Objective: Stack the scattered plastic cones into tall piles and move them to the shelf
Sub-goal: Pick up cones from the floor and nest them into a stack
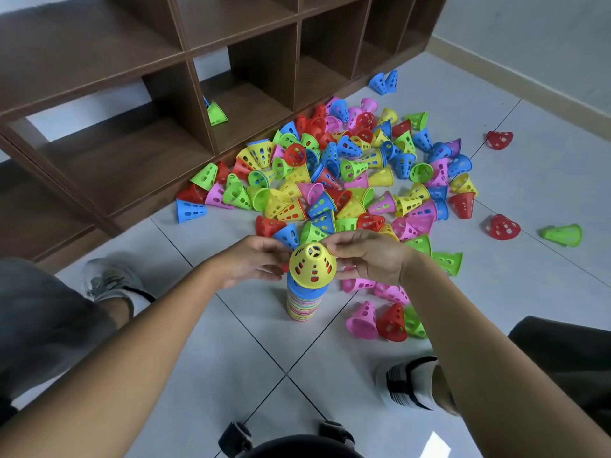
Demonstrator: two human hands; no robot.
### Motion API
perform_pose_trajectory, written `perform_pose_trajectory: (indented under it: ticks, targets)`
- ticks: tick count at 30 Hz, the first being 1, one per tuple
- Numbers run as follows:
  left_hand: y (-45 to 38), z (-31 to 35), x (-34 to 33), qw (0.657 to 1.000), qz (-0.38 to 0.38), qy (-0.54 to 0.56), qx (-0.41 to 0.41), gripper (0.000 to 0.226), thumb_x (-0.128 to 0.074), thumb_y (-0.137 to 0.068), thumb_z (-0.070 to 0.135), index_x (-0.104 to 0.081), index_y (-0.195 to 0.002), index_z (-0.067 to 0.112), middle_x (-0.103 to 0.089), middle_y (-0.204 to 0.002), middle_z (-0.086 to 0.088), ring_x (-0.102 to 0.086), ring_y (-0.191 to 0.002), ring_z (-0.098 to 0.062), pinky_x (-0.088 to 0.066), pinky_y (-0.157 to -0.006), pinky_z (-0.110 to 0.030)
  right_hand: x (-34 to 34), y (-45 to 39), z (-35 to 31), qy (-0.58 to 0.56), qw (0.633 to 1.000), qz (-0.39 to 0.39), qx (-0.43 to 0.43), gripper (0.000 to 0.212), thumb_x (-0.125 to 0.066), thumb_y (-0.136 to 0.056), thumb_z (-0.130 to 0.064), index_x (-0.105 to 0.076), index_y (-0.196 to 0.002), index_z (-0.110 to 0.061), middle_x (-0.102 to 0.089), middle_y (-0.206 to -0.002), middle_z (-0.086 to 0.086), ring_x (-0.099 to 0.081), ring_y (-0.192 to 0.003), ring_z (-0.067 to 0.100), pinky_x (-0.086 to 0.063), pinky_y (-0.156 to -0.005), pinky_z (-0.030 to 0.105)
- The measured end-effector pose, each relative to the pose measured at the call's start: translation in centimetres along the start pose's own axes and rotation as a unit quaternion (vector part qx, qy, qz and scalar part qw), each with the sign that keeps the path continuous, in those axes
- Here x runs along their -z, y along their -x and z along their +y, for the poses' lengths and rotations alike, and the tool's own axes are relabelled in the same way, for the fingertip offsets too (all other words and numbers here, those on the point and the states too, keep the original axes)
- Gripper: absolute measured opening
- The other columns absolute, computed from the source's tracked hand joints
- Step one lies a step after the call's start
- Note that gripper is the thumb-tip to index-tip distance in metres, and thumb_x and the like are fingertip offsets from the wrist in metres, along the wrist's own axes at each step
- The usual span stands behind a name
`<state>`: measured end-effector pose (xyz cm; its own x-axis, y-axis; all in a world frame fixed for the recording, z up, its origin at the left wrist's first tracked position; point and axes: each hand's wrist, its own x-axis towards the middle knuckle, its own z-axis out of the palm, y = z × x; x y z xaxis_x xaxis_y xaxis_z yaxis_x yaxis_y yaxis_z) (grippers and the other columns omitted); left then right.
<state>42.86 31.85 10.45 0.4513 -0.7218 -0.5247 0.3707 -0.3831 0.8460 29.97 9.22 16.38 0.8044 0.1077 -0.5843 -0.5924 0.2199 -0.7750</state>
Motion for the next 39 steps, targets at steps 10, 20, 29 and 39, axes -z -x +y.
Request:
perform_pose_trajectory:
  ticks: [10, 20, 29, 39]
  targets:
    - [-4.6, -1.8, 2.0, 0.974, 0.141, -0.173, -0.041, 0.013, -0.073, -0.081, 0.031, -0.069, -0.082, 0.02, -0.068, -0.079, -0.005, -0.06, -0.068, -0.018, -0.045, -0.068, -0.029, 0.8, -1.6, 0.7, 0.069, 0.997, -0.002, -0.044, 0.031, -0.061, -0.096, -0.013, -0.061, -0.123, 0.001, -0.073, -0.1, 0.01, -0.072, -0.088, 0.018, -0.06, -0.078, 0.033]
    - [-11.0, -1.3, 2.6, 0.933, 0.232, -0.27, -0.059, 0.009, -0.066, -0.09, 0.017, -0.071, -0.096, 0.019, -0.071, -0.093, 0.002, -0.065, -0.086, -0.014, -0.05, -0.079, -0.026, 3.4, -4.8, 0.8, 0.119, 0.991, 0.014, -0.066, 0.04, -0.074, -0.08, -0.027, -0.067, -0.114, -0.009, -0.07, -0.095, 0.009, -0.069, -0.09, 0.022, -0.057, -0.083, 0.034]
    - [-16.7, 1.1, 3.7, 0.883, 0.209, -0.407, -0.107, 0.03, -0.07, -0.089, 0.021, -0.062, -0.118, 0.024, -0.052, -0.126, -0.002, -0.062, -0.093, -0.026, -0.052, -0.088, -0.038, 6.3, -12.9, 2.1, 0.109, 0.968, 0.227, -0.015, 0.031, -0.07, -0.092, -0.023, -0.063, -0.122, -0.016, -0.063, -0.118, 0.005, -0.064, -0.083, 0.019, -0.058, -0.084, 0.037]
    - [-20.2, 2.4, 4.1, 0.84, 0.149, -0.518, -0.062, 0.053, -0.067, -0.092, 0.022, -0.049, -0.14, 0.037, -0.038, -0.135, 0.004, -0.057, -0.095, -0.022, -0.047, -0.068, -0.031, 7.3, -16.4, 4.3, 0.191, 0.935, 0.299, -0.031, 0.049, -0.069, -0.092, -0.022, -0.053, -0.138, -0.02, -0.064, -0.122, 0.013, -0.064, -0.086, 0.024, -0.059, -0.082, 0.047]
